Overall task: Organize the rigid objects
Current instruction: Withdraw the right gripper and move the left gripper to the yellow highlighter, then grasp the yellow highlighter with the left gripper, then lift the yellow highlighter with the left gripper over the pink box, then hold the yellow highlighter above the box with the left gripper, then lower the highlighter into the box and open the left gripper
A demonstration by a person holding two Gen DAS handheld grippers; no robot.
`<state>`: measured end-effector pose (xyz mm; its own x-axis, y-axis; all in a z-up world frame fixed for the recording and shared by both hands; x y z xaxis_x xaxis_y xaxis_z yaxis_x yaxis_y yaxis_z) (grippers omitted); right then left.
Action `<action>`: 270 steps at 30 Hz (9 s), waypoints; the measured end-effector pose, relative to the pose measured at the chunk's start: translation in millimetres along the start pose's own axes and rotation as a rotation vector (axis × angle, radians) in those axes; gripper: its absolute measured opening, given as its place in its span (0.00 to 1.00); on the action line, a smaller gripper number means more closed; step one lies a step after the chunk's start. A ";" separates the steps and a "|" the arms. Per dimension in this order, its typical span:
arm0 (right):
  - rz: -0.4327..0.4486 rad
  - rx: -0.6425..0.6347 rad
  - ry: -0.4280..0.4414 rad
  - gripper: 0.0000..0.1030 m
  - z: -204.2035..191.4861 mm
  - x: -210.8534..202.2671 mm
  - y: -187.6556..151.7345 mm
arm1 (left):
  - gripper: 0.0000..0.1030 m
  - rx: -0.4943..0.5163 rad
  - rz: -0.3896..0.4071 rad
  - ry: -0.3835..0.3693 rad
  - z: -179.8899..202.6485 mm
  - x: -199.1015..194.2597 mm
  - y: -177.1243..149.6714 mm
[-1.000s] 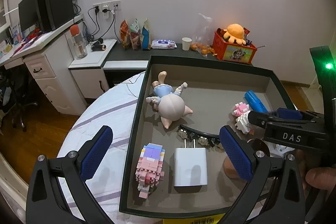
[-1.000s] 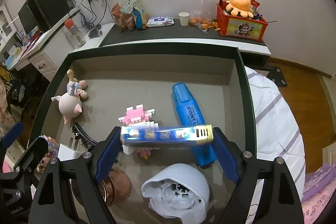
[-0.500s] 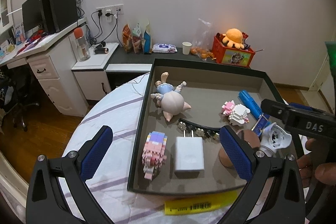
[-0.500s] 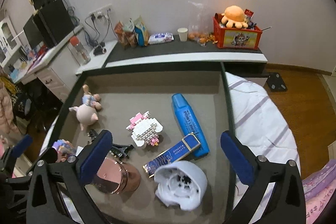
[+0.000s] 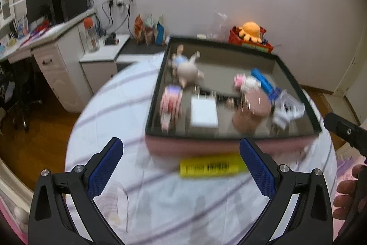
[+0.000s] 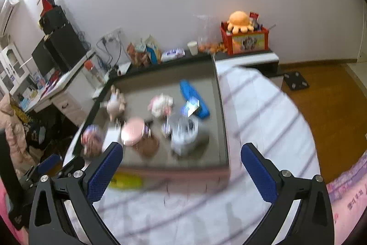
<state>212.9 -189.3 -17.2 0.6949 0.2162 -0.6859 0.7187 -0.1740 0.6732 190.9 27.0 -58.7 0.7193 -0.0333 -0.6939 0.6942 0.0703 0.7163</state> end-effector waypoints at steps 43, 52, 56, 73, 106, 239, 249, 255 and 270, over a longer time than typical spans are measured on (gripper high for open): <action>-0.134 0.022 0.007 1.00 18.8 20.2 -51.3 | 1.00 -0.002 -0.165 -0.026 60.6 68.4 -33.9; -0.141 0.026 0.013 1.00 19.4 23.2 -51.7 | 1.00 -0.021 -0.134 -0.002 60.6 64.3 -41.2; -0.140 0.023 0.016 1.00 18.7 22.7 -51.6 | 1.00 0.014 -0.166 0.068 67.6 64.5 -48.4; -0.136 0.032 0.013 1.00 27.4 20.6 -50.7 | 1.00 -0.035 -0.129 0.006 58.4 66.7 -40.7; -0.033 -0.057 0.037 1.00 -21.6 9.6 1.1 | 1.00 0.003 0.033 -0.015 16.2 -11.5 47.4; 0.017 -0.046 0.003 1.00 -6.4 -1.7 15.4 | 1.00 0.127 0.058 0.002 36.2 38.9 79.6; 0.021 -0.046 0.001 1.00 -7.7 -3.0 14.8 | 1.00 0.116 0.014 -0.015 38.6 48.9 72.0; 0.020 -0.040 -0.005 1.00 -5.3 -1.9 14.0 | 1.00 0.112 0.081 -0.020 38.6 30.1 75.0; 0.015 -0.033 0.006 1.00 -5.0 6.2 3.6 | 1.00 0.044 0.044 -0.117 45.6 11.5 73.1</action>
<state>219.6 -183.7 -17.6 0.7052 0.2200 -0.6740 0.7069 -0.1450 0.6923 251.1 -13.7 -11.0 0.7451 -0.1479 -0.6503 0.6607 0.0309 0.7500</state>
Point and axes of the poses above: each gripper's, at about its wrist camera, not at the fingertips, and x roughly the way its jaws point, z to its right, y to its top, the point moved 5 cm from there along x, roughly the way its jaws point, and after that the axes turned 4 degrees about z, right-handed, at the moved point
